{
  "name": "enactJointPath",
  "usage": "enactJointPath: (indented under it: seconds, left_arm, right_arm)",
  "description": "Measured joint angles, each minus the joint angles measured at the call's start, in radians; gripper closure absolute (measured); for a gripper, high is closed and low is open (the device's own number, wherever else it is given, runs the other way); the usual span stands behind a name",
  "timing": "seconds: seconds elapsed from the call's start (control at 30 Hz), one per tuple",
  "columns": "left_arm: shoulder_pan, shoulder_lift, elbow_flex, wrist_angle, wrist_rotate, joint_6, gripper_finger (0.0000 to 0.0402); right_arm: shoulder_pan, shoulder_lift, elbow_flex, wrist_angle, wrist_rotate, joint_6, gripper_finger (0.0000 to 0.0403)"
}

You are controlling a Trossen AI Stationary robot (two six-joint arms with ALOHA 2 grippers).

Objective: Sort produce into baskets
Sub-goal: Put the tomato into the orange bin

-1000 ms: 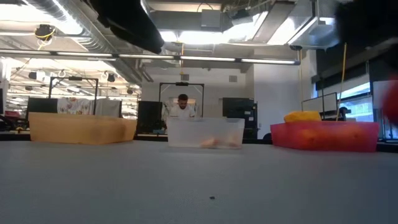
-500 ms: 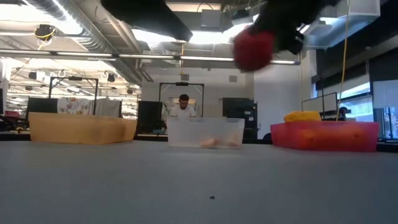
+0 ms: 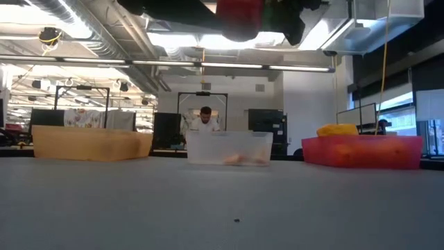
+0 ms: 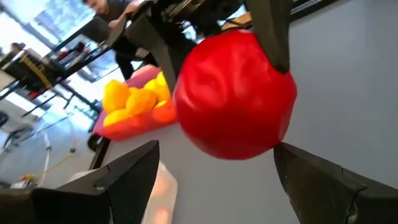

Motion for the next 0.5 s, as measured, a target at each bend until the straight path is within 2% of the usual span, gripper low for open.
enactJointPath:
  seconds: [0.13,0.27,0.5]
  left_arm:
    - [0.000,0.000,0.000,0.026,0.054,0.020,0.0086]
    - [0.001,0.000,-0.001,0.059,0.050,0.018,0.0086]
    - [-0.001,0.001,-0.002,0.069,0.053,0.021,0.0086]
  right_arm:
    - [-0.002,0.019,0.000,0.056,0.010,-0.025,0.0153]
    - [-0.009,0.046,0.000,0.108,0.025,-0.033,0.0153]
    - [-0.016,0.059,0.000,0.132,-0.009,-0.049,0.0152]
